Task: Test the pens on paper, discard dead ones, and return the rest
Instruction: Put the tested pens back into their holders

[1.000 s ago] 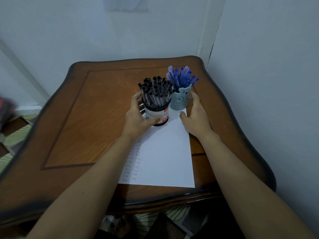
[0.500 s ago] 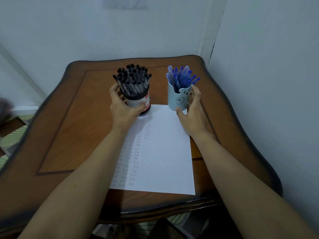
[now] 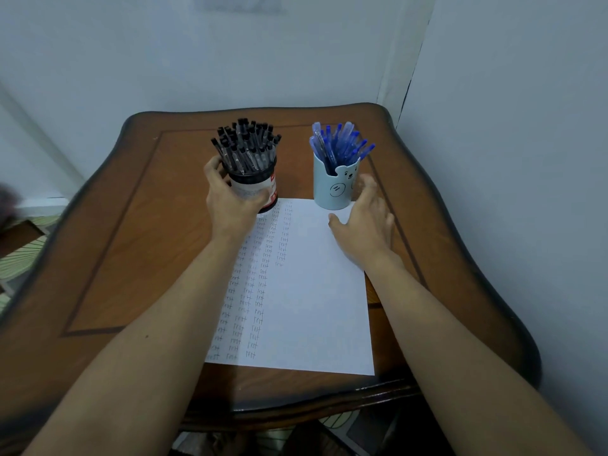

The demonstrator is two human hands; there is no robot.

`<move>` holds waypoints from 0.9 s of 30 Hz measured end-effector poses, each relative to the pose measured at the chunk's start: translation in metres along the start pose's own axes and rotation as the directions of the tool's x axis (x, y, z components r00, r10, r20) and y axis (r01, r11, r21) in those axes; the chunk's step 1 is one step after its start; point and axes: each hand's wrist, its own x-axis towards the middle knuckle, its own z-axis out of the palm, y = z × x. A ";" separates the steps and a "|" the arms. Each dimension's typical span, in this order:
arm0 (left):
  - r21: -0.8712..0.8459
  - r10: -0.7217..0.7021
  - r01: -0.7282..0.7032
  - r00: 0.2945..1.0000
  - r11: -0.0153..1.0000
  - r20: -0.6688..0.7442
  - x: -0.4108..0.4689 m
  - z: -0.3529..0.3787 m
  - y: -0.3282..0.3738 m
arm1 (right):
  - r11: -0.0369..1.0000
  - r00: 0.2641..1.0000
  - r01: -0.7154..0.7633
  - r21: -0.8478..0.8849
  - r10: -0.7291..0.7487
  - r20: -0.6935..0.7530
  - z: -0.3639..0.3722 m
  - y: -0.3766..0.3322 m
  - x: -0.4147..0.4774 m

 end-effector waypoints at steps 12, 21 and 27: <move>0.086 0.019 -0.019 1.000 0.996 -0.001 -0.004 0.002 -0.003 | 0.882 0.974 0.084 -0.463 0.025 0.224 -0.003 0.004 -0.009; 0.082 0.043 -0.043 0.999 0.996 0.004 -0.008 0.006 -0.010 | 0.956 0.999 0.034 0.291 -0.036 0.004 0.000 0.003 0.011; 0.104 0.049 -0.050 0.999 0.993 0.010 -0.008 0.006 -0.011 | 0.866 0.994 0.105 0.488 -0.093 -0.050 0.003 -0.005 0.032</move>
